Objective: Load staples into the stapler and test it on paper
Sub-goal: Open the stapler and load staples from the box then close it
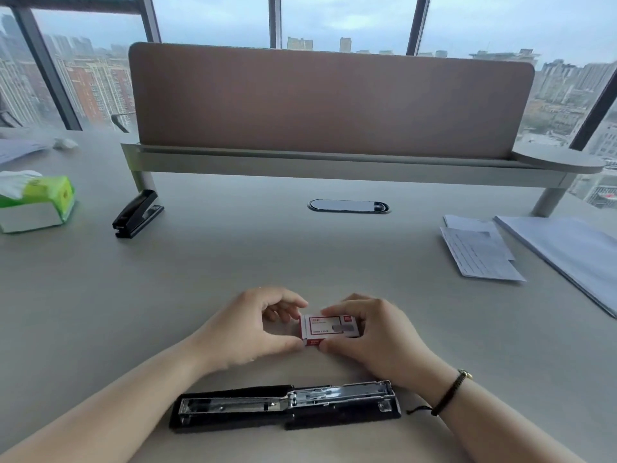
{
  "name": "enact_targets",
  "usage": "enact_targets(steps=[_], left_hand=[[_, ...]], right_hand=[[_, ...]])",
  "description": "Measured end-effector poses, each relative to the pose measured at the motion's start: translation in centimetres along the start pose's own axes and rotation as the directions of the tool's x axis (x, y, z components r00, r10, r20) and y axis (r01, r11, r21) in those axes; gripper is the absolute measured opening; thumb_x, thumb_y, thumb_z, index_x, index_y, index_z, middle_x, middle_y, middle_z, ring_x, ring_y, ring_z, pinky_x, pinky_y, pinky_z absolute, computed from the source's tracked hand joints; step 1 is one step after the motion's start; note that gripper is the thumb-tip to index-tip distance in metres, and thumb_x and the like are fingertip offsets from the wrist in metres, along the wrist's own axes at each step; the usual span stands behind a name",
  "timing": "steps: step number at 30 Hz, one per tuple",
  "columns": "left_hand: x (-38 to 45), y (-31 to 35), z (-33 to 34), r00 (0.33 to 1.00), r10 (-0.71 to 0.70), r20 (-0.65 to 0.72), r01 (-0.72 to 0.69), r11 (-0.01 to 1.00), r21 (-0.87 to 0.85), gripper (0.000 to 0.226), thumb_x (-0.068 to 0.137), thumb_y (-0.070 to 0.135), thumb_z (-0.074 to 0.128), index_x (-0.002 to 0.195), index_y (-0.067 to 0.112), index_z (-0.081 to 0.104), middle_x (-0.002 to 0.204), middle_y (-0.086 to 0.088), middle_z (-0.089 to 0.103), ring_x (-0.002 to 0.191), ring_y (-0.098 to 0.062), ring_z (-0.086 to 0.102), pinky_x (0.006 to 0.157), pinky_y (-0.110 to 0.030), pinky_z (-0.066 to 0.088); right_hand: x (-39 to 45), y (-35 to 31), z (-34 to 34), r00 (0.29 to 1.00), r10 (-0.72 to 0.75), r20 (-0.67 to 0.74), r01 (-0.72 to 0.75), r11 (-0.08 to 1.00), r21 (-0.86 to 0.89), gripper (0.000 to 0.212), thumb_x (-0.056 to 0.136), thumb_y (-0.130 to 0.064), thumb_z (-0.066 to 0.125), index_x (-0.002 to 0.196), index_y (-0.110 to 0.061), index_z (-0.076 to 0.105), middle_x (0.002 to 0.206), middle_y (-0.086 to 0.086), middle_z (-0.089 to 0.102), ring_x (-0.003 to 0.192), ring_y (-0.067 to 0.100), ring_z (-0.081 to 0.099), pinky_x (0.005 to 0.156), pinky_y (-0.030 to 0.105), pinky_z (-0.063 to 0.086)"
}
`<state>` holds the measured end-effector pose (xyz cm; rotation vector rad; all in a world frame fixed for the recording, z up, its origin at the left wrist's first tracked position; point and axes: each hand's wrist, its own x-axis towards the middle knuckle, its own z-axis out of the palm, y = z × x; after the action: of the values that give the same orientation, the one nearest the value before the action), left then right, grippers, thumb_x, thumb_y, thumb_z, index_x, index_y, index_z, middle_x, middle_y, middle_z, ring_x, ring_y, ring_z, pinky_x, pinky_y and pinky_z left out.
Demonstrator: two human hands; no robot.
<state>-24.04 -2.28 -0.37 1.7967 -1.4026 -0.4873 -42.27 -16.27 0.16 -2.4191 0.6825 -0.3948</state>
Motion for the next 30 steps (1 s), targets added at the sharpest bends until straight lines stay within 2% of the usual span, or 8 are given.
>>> enact_targets(steps=[6,9,12,15,19,24,27,30], left_hand=[[-0.2,0.3,-0.1,1.000,0.030,-0.002,-0.030,0.999,-0.021,0.042,0.065,0.025,0.087,0.103,0.032,0.071,0.094,0.010,0.069,0.086,-0.015,0.065,0.082,-0.027,0.052],[-0.4,0.5,-0.4,1.000,0.018,0.018,-0.018,1.000,-0.009,0.041,0.066,0.020,0.085,0.102,0.031,0.069,0.093,0.007,0.064,0.084,-0.018,0.062,0.079,-0.027,0.050],[-0.7,0.5,-1.1,1.000,0.012,0.026,-0.013,0.999,0.036,0.039,0.068,0.017,0.083,0.100,0.032,0.068,0.091,0.007,0.063,0.078,-0.012,0.059,0.075,-0.023,0.048],[-0.9,0.4,-1.8,0.998,0.017,0.057,-0.021,0.998,0.065,0.036,0.071,0.015,0.080,0.099,0.034,0.068,0.090,0.008,0.063,0.075,-0.005,0.055,0.071,-0.019,0.045],[-1.1,0.4,-1.9,0.995,0.047,0.086,-0.053,0.996,0.068,0.030,0.075,0.007,0.073,0.095,0.030,0.069,0.086,0.007,0.062,0.073,-0.007,0.055,0.070,-0.021,0.046],[-1.0,0.1,-1.8,0.997,0.072,0.036,-0.074,0.994,0.086,0.013,0.077,0.016,0.073,0.077,0.024,0.063,0.080,0.003,0.062,0.063,-0.010,0.053,0.063,-0.022,0.045],[-0.9,-0.1,-1.5,0.997,0.063,-0.034,-0.059,0.991,0.118,0.017,0.079,0.023,0.078,0.071,0.022,0.063,0.076,0.005,0.064,0.058,-0.008,0.054,0.059,-0.017,0.043],[-0.7,0.3,-1.2,0.996,0.054,-0.075,-0.043,0.989,0.142,0.016,0.077,0.019,0.081,0.070,0.023,0.066,0.077,0.006,0.065,0.058,-0.005,0.056,0.059,-0.012,0.041]], right_hand=[[-0.1,0.0,-0.1,1.000,0.010,-0.009,-0.009,0.998,0.066,0.050,0.061,-0.053,0.080,0.108,-0.037,0.075,0.097,-0.018,0.071,0.083,0.001,0.067,0.078,0.024,0.055],[0.0,0.3,-0.4,1.000,-0.008,0.017,0.007,0.995,0.099,0.046,0.063,-0.045,0.084,0.107,-0.034,0.076,0.096,-0.015,0.071,0.084,0.000,0.066,0.076,0.017,0.053],[0.1,0.6,-0.9,1.000,-0.010,0.015,0.008,0.996,0.087,0.044,0.064,-0.042,0.085,0.106,-0.034,0.076,0.096,-0.018,0.071,0.085,-0.005,0.064,0.072,0.007,0.046],[0.1,1.0,-1.1,1.000,-0.003,0.020,0.001,0.996,0.087,0.043,0.065,-0.040,0.087,0.105,-0.034,0.076,0.096,-0.021,0.071,0.087,-0.007,0.063,0.072,0.005,0.044],[0.2,1.3,-0.9,1.000,-0.007,0.021,0.005,0.996,0.090,0.041,0.065,-0.041,0.087,0.104,-0.035,0.076,0.096,-0.022,0.070,0.085,-0.008,0.063,0.071,0.006,0.043],[0.1,1.3,-0.9,0.999,-0.023,0.024,0.021,0.995,0.096,0.039,0.067,-0.038,0.086,0.105,-0.035,0.075,0.098,-0.020,0.071,0.087,-0.007,0.063,0.073,0.006,0.044],[0.1,1.2,-0.9,0.999,-0.023,0.026,0.020,0.995,0.097,0.041,0.067,-0.040,0.086,0.106,-0.035,0.075,0.098,-0.021,0.070,0.087,-0.007,0.063,0.073,0.006,0.044],[0.2,1.2,-0.8,1.000,-0.019,0.023,0.017,0.995,0.094,0.042,0.067,-0.042,0.085,0.107,-0.035,0.075,0.097,-0.019,0.070,0.085,-0.005,0.062,0.071,0.006,0.043]])
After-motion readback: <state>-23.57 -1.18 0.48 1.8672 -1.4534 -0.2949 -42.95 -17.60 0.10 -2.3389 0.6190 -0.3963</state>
